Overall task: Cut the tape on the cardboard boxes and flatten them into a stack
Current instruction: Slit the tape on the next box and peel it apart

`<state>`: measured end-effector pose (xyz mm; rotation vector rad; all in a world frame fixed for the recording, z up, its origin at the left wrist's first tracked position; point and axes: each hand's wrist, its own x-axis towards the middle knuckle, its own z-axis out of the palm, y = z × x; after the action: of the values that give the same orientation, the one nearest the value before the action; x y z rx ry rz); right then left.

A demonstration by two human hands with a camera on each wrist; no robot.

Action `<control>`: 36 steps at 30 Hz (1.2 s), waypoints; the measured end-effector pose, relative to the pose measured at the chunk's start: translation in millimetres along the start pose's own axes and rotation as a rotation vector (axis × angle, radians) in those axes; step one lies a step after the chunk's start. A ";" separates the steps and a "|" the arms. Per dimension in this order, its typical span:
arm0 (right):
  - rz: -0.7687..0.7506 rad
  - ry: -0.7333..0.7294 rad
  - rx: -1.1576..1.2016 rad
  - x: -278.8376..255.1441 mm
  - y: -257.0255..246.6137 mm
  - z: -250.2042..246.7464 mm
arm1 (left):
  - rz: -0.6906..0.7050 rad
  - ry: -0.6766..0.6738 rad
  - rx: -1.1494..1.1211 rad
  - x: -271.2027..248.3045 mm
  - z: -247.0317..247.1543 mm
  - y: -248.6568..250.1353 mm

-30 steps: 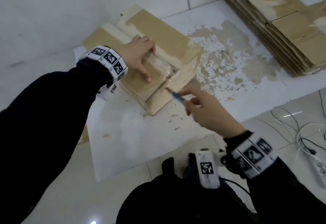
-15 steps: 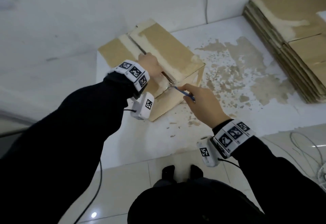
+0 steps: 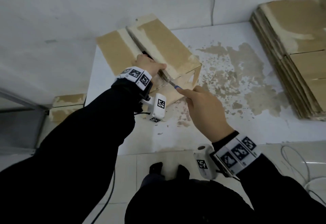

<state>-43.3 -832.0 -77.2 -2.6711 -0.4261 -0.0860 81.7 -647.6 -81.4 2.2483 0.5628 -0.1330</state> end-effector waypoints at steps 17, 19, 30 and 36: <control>0.054 -0.091 -0.147 28.3 -10.4 3.2 | 0.076 -0.051 -0.165 -2.7 4.6 -15.8; 0.123 -0.072 -0.171 37.0 -0.2 -6.3 | 0.065 -0.056 -0.185 -3.0 3.4 -15.5; 0.222 0.088 0.528 26.7 67.0 -47.6 | 0.177 -0.121 0.223 -9.6 -9.2 14.6; 0.346 0.250 0.417 64.1 90.9 -43.1 | 0.341 -0.268 0.839 -0.4 -71.6 23.6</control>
<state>46.1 -910.4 -67.0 -2.2445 0.0933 -0.2000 85.6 -609.1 -16.6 3.0203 -0.0626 -0.5714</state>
